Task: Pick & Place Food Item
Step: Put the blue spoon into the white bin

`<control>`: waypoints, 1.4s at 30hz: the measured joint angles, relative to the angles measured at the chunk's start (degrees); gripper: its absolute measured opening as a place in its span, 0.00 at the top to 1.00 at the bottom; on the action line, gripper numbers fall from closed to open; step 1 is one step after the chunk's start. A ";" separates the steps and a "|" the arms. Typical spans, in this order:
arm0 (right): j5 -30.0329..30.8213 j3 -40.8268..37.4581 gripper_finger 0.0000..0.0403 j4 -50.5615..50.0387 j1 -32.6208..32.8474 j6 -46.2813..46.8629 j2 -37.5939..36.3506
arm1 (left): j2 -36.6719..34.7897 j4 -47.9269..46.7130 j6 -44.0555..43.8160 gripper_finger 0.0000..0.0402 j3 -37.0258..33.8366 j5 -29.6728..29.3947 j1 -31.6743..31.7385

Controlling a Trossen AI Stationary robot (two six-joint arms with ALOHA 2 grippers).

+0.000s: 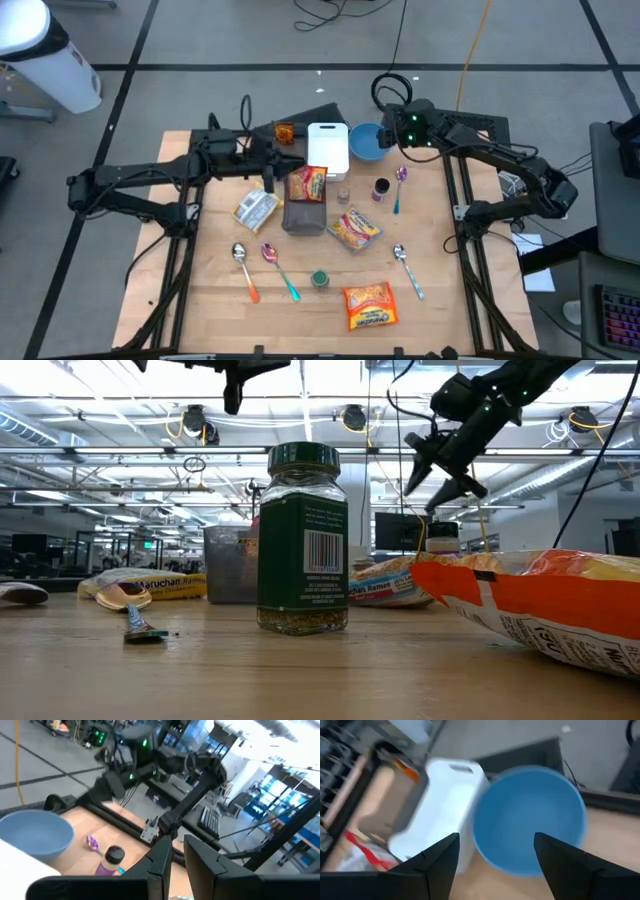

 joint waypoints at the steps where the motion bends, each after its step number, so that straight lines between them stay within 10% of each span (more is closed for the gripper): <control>1: 0.14 0.00 0.38 -2.48 0.00 0.07 -0.20 | -0.52 -0.68 0.18 0.86 -0.03 0.44 0.47; 10: 5.90 2.56 0.38 -21.76 1.99 10.31 0.12 | -5.60 -1.90 8.13 0.86 -0.05 1.72 6.58; 23: 10.62 2.64 0.38 -26.01 8.73 29.11 11.07 | -9.94 -10.89 9.88 0.86 -0.11 19.07 12.90; 42: 13.63 0.81 0.38 -31.01 11.30 36.05 15.14 | -10.36 -15.94 11.64 0.86 -0.13 21.55 13.12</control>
